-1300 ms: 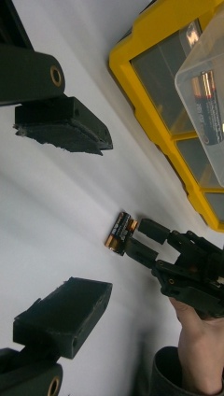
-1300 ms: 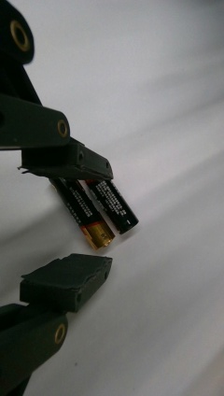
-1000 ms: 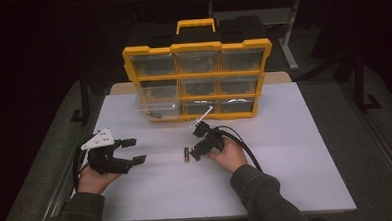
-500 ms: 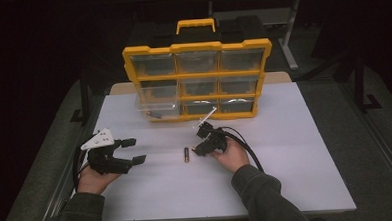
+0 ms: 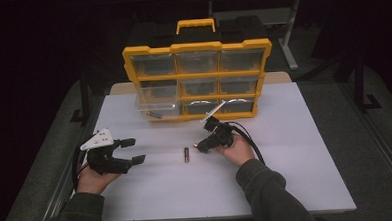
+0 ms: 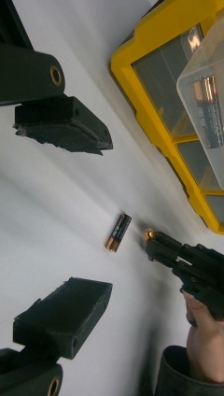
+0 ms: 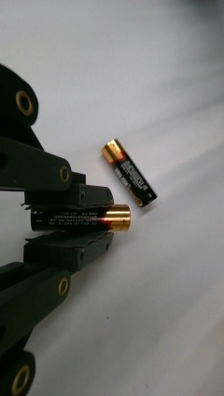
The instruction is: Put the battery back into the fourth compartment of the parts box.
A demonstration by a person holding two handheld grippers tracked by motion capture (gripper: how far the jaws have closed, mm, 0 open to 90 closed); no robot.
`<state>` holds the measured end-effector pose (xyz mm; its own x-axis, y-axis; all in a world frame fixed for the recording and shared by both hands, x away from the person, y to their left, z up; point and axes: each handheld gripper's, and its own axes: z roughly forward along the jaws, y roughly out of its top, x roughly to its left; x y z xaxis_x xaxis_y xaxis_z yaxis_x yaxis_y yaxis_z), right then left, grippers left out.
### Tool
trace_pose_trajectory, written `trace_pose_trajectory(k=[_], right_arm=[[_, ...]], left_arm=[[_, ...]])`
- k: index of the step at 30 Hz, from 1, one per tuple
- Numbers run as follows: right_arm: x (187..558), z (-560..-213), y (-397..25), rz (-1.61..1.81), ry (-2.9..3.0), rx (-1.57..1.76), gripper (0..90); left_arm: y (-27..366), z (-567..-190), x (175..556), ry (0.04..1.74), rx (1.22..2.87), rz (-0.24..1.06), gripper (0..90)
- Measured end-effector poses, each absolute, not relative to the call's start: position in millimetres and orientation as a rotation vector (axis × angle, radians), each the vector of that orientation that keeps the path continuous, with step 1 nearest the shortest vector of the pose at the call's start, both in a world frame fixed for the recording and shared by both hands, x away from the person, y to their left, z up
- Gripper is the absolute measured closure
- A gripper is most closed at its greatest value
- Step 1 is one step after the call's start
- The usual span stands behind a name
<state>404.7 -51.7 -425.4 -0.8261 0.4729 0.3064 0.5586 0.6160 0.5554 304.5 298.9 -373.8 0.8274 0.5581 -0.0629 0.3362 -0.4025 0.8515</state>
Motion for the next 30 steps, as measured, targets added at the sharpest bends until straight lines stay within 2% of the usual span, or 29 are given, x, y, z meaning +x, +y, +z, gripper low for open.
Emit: trace_pose_trajectory(k=[10,30], right_arm=[[409,-409,-68,-1.078,-2.663,-0.833,76.0],[418,-368,-68,-1.063,-2.743,-0.728,76.0]], left_arm=[[297,-374,304,0.669,2.009,0.280,26.1],[298,-373,304,0.671,2.010,0.280,26.1]])
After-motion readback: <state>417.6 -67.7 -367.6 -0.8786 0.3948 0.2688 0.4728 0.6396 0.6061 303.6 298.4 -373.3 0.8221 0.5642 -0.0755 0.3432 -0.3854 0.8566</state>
